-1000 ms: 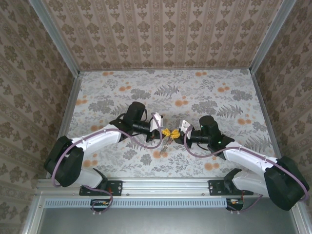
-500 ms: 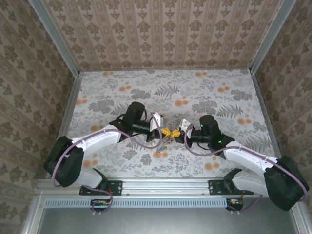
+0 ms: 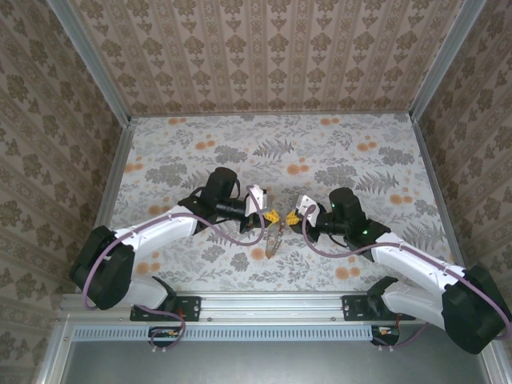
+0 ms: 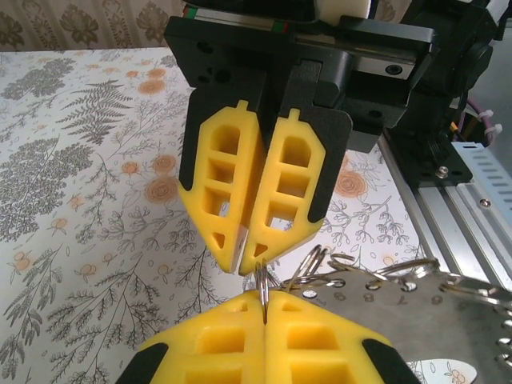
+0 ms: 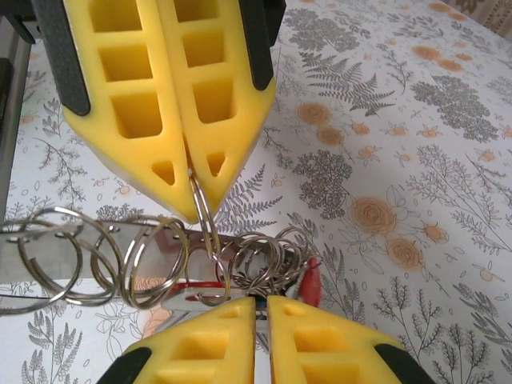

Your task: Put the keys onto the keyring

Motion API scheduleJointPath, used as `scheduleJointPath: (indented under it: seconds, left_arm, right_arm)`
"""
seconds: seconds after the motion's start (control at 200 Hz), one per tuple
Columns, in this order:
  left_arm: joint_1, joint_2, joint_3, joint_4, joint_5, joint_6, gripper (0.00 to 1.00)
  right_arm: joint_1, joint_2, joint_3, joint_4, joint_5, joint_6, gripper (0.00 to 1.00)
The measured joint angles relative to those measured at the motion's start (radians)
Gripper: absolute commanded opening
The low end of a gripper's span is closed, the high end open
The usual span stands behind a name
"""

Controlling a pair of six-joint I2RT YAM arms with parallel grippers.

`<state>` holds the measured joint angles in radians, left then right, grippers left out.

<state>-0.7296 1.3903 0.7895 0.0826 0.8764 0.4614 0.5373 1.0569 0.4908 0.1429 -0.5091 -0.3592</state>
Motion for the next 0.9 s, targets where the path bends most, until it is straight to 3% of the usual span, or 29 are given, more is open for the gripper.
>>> scheduleJointPath:
  seconds: [0.37, 0.895]
  left_arm:
    - [0.0, 0.0, 0.0, 0.001, 0.006, -0.006, 0.0]
    - [-0.002, 0.004, -0.019, 0.136, 0.021, -0.085, 0.0]
  right_arm:
    - [0.0, -0.053, 0.005, 0.006, -0.019, -0.001, 0.15]
    - [0.007, 0.099, 0.022, 0.126, -0.099, 0.092, 0.11]
